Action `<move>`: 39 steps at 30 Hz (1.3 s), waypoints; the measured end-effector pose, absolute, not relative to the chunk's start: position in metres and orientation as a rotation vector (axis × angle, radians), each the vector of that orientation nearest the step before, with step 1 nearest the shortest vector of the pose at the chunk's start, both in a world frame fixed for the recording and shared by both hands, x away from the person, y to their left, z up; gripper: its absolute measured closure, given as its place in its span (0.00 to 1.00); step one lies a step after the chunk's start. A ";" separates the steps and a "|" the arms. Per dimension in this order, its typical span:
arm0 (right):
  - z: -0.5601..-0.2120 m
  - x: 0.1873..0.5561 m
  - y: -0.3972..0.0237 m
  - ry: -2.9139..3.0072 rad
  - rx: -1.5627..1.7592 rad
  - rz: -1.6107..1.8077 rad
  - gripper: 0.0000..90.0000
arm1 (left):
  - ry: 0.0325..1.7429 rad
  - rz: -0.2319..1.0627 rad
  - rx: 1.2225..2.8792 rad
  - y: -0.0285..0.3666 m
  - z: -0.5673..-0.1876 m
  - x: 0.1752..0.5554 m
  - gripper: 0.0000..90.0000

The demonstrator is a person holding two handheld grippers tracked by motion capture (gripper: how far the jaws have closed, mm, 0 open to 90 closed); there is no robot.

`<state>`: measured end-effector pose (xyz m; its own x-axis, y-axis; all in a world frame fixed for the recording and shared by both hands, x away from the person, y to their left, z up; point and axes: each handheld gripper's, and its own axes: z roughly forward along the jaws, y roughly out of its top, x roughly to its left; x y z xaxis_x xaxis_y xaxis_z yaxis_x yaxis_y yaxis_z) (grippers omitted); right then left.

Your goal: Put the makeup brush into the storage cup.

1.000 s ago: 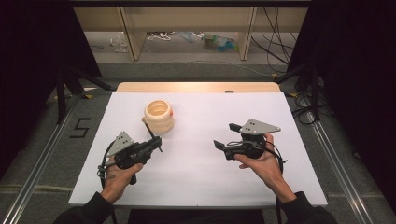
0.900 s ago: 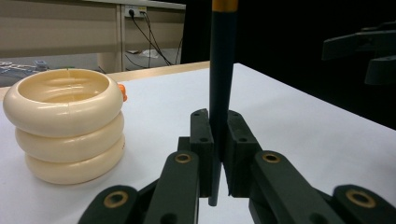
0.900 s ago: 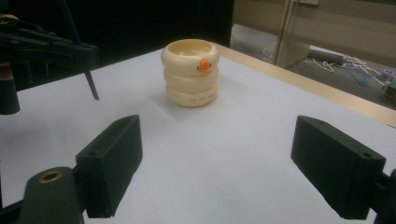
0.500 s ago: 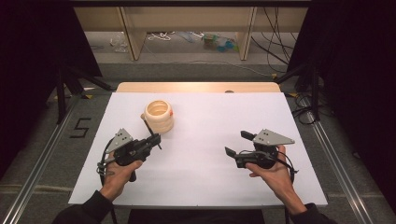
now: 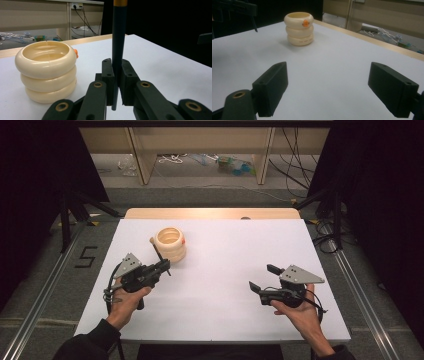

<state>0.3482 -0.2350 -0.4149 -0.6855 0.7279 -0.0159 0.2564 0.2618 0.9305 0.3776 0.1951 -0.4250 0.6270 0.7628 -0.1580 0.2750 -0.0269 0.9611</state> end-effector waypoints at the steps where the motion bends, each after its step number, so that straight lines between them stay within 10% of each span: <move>1: -0.417 0.349 -0.236 2.071 0.884 1.423 0.19 | 0.881 0.488 1.598 0.196 -0.425 0.379 0.93; 39: -0.435 0.330 -0.270 2.077 0.973 1.351 0.19 | 0.942 0.592 1.566 0.213 -0.393 0.438 0.93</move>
<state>0.3297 -0.2699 -0.4349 -0.6348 0.7726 -0.0098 0.3043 0.2617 0.9159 0.4376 0.2128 -0.3935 0.5494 0.8265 -0.1229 0.2471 -0.0202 0.9688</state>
